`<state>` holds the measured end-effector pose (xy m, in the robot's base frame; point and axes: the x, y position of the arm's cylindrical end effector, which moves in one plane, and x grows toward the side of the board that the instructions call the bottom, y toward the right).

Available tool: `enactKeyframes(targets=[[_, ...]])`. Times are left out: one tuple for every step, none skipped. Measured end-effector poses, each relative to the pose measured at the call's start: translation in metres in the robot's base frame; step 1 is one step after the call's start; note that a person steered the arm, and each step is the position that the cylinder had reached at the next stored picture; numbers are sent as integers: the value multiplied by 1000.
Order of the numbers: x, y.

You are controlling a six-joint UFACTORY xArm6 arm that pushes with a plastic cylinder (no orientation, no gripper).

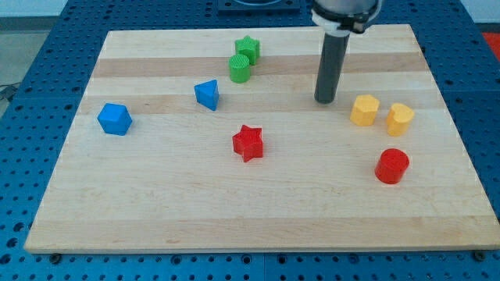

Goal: Place the red circle to the bottom left of the yellow heart

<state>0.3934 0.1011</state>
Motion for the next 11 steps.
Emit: enactKeyframes(targets=[[50, 1], [53, 48], [52, 48], [58, 48], [85, 48], [94, 74], [94, 81], [92, 97], [91, 98], [84, 98], [49, 98]])
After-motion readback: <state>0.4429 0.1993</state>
